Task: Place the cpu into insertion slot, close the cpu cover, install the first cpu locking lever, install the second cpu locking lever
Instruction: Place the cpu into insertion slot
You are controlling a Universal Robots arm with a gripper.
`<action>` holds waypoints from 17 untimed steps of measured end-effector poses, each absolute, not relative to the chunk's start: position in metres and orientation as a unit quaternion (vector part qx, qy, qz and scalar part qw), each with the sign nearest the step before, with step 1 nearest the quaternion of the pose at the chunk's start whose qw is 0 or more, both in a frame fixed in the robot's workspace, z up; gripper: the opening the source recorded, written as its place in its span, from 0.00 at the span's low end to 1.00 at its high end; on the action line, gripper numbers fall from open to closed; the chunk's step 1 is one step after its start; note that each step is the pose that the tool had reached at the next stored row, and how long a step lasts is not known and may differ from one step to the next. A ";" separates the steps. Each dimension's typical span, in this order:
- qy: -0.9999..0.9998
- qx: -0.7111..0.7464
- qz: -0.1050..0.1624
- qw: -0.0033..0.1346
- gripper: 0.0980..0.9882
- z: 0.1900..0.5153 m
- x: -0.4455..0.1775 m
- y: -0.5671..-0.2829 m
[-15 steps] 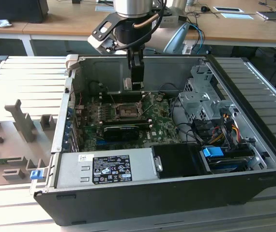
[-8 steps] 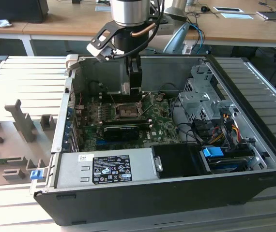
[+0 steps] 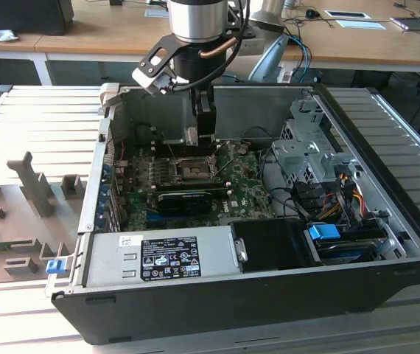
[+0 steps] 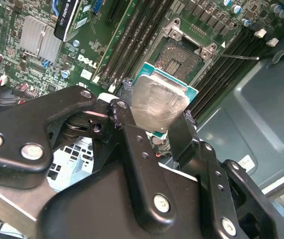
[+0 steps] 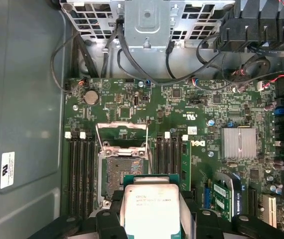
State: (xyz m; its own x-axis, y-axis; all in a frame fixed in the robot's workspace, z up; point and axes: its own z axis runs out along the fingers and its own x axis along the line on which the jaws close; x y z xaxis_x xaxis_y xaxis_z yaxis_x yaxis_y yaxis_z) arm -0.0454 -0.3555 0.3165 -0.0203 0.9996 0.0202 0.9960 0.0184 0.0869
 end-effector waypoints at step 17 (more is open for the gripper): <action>0.713 0.700 0.038 0.024 0.48 0.293 -0.047 -0.353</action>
